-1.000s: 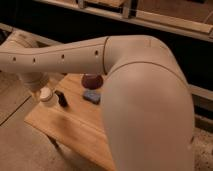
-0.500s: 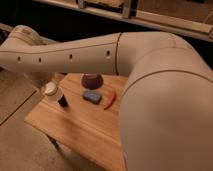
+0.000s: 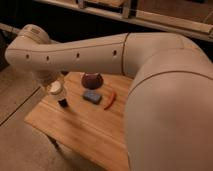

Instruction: Place the ceramic cup over the eraser

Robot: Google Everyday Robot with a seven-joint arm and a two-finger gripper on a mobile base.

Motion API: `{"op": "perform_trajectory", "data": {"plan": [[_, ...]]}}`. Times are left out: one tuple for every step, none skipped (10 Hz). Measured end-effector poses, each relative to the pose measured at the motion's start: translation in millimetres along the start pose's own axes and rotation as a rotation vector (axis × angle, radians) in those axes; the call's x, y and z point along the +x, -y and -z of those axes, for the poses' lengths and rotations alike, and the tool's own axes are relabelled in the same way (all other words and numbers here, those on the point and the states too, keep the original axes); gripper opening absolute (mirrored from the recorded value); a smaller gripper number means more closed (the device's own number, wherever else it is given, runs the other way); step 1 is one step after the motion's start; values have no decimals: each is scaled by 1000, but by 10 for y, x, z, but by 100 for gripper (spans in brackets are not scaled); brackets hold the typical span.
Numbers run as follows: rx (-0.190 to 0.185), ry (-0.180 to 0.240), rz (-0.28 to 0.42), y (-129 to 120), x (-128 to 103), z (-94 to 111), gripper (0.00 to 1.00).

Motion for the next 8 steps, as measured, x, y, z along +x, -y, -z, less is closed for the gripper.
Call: {"op": "perform_trajectory", "data": {"plan": [[-1, -1, -3, 28, -9, -16, 0], [0, 0, -7, 78, -45, -32, 0], [0, 0, -8, 102, -63, -40, 0], [0, 1, -9, 129, -81, -49, 0], [-6, 8, -8, 148, -118, -63, 0], [-20, 19, -3, 143, -164, -80, 0], [-35, 31, 2, 142, -206, -94, 0], [-49, 42, 7, 142, -242, -100, 0]]}}
